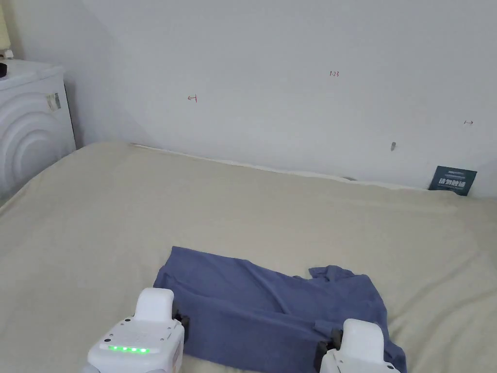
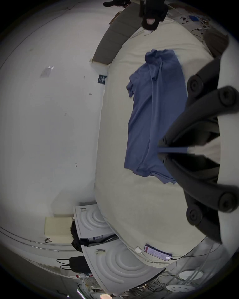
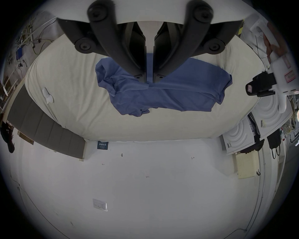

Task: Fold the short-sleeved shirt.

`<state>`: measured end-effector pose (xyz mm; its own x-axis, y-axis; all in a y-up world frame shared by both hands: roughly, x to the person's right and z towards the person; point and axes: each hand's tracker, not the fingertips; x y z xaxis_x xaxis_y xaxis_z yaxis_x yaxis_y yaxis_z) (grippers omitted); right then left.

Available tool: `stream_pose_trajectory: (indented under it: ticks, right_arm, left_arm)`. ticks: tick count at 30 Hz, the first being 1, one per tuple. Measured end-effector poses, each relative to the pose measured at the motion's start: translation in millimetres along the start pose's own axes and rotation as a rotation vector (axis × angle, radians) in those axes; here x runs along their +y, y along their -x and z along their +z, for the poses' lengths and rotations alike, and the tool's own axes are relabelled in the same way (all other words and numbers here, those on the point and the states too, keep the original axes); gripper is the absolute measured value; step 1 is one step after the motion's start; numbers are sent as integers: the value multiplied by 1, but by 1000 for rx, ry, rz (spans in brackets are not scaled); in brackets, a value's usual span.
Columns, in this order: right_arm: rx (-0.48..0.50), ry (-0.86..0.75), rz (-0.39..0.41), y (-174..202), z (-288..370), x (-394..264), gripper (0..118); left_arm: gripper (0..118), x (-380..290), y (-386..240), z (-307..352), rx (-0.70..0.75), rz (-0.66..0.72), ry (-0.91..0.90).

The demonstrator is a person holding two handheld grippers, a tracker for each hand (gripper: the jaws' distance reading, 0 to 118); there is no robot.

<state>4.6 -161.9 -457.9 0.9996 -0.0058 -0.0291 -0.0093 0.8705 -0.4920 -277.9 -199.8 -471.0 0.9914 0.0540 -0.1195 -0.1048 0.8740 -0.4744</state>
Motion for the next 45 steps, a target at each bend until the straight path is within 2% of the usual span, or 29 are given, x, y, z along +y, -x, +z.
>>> stream_pose_trajectory:
  ticks: [1, 2, 3, 9, 16, 17, 18, 19, 20, 21, 22, 23, 24, 26, 27, 31, 36, 38, 40, 41, 42, 43, 45]
  right_arm:
    - [-1, 2, 5, 1, -3, 0, 10]
    - [-7, 3, 18, 3, -7, -1, 10]
    - [-9, 8, 29, 4, -11, -3, 10]
    - [4, 38, 45, 10, -32, -7, 10]
    - [5, 63, 69, 11, -47, -8, 10]
    - [4, 66, 72, 10, -50, -9, 10]
    - [-1, 75, 73, 9, -52, -11, 10]
    - [-7, 82, 72, 9, -54, -13, 10]
    - [-7, 85, 69, 7, -55, -15, 10]
    - [-7, 89, 67, 7, -56, -16, 10]
    - [-10, 94, 66, 7, -58, -17, 10]
    - [-13, 96, 67, 7, -58, -18, 10]
    - [-16, 98, 67, 7, -59, -18, 10]
    - [-11, 105, 68, 7, -59, -19, 10]
    - [-10, 107, 71, 7, -58, -20, 10]
    - [-28, 85, 112, -1, -55, -31, 10]
    - [-71, 82, 65, -37, -62, -48, 11]
    - [-97, 65, 56, -51, -67, -53, 19]
    - [-114, 55, 61, -69, -79, -59, 32]
    - [-153, 96, 66, -78, -89, -60, 76]
    - [-156, 148, 61, -86, -101, -61, 107]
    - [-163, 160, 53, -96, -112, -63, 118]
    - [-168, 157, 36, -107, -131, -62, 118]
  left_arm:
    - [54, 0, 5, -10, 2, 2, 4]
    - [102, 1, 8, -21, 4, 7, 25]
    - [118, 0, 10, -32, 11, 0, 58]
    - [118, -27, 22, -85, 58, -35, 132]
    - [118, -69, 51, -144, 68, 32, 267]
    - [116, -71, 59, -156, 37, 61, 315]
    - [109, -80, 59, -162, 12, 63, 383]
    - [105, -88, 54, -164, 58, 31, 436]
    - [102, -87, 46, -152, 46, -41, 316]
    - [88, -75, 49, -155, 47, -68, 320]
    - [62, -71, 47, -147, -1, -63, 308]
    - [9, -72, 45, -139, -30, -67, 268]
    - [10, -73, 44, -136, -90, -56, 238]
    - [10, -64, 37, -139, -3, -92, 272]
    - [10, -65, 35, -134, -7, -93, 262]
    - [10, -50, 42, -116, -14, 18, 189]
    - [10, -35, 46, -98, -25, -6, 146]
    - [10, -27, 44, -90, -27, 5, 134]
    - [10, -25, 45, -84, -27, 11, 135]
    - [10, -25, 47, -87, -22, 11, 125]
    - [10, -25, 48, -86, -21, 7, 124]
    - [10, -25, 47, -86, -16, -13, 121]
    - [10, -26, 45, -88, 5, -32, 128]
